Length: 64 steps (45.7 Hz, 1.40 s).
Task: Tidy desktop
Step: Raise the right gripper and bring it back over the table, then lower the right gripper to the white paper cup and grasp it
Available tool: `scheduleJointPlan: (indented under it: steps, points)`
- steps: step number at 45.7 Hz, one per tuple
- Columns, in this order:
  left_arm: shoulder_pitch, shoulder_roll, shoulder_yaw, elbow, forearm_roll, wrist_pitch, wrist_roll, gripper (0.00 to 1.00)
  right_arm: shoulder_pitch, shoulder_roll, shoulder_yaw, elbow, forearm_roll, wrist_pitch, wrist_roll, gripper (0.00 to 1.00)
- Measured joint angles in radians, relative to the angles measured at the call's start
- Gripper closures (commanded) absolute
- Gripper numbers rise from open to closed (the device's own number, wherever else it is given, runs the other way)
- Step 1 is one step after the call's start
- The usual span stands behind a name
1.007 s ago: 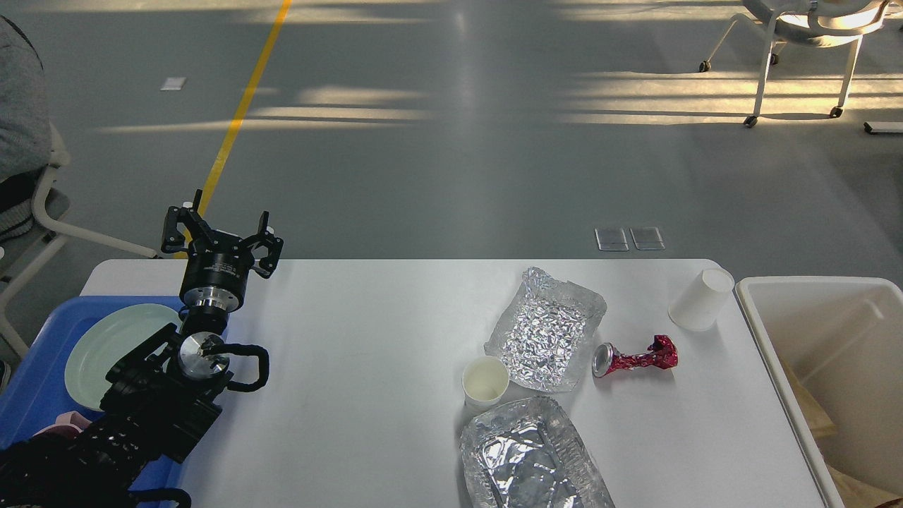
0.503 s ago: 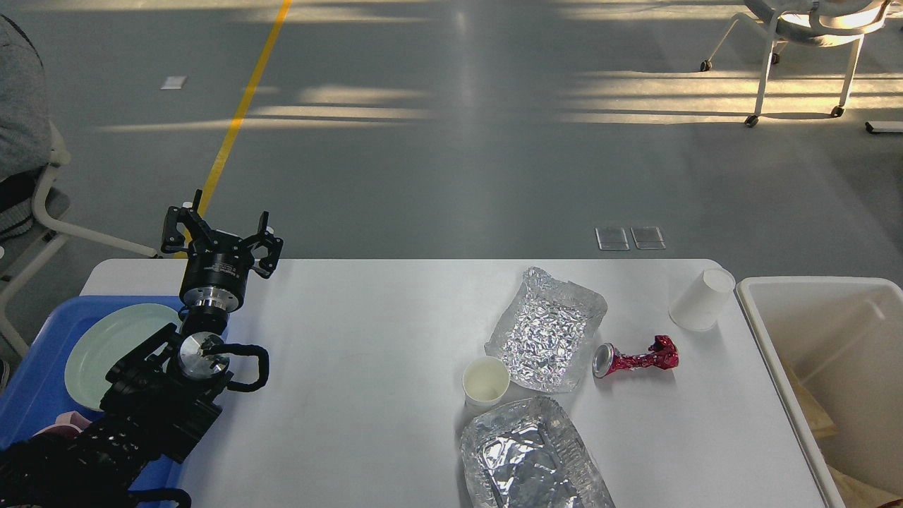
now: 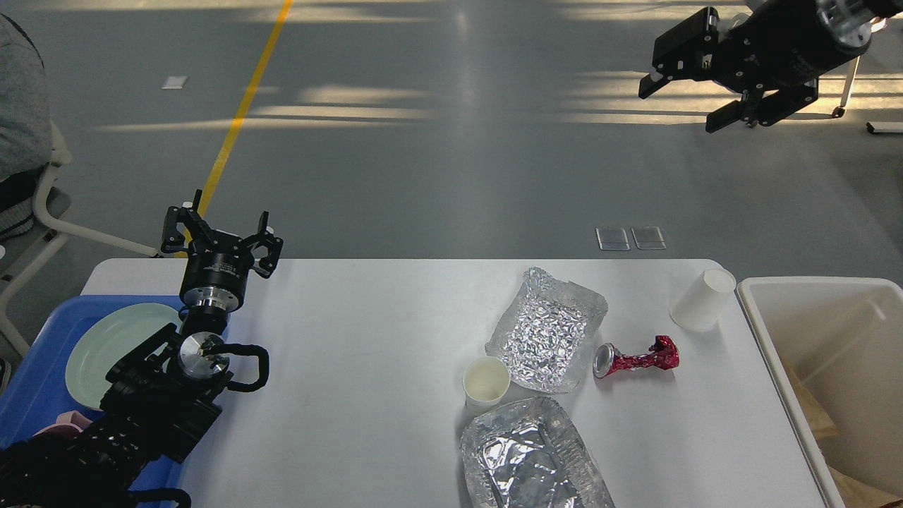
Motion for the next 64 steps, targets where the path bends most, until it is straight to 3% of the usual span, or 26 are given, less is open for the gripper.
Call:
scheduleJointPlan:
  steps: [13,23,34,45,64]
  points:
    - [0.0,0.0,0.0,0.0,0.0,0.0,0.0,0.0,-0.193,0.055,-0.083,-0.026,-0.094,-0.013,0.001,0.0]
    - [0.0,0.0,0.0,0.0,0.0,0.0,0.0,0.0,-0.323,0.085,-0.099,-0.052,-0.143,-0.176,0.002,0.0]
    - [0.0,0.0,0.0,0.0,0.0,0.0,0.0,0.0,-0.486,0.169,-0.097,-0.206,-0.147,-0.352,0.002,0.0]
    - [0.0,0.0,0.0,0.0,0.0,0.0,0.0,0.0,-0.599,0.221,-0.095,-0.334,-0.146,-0.431,0.002,0.0]
    - [0.0,0.0,0.0,0.0,0.0,0.0,0.0,0.0,-0.731,0.247,-0.1,-0.381,-0.149,-0.602,0.0,0.0]
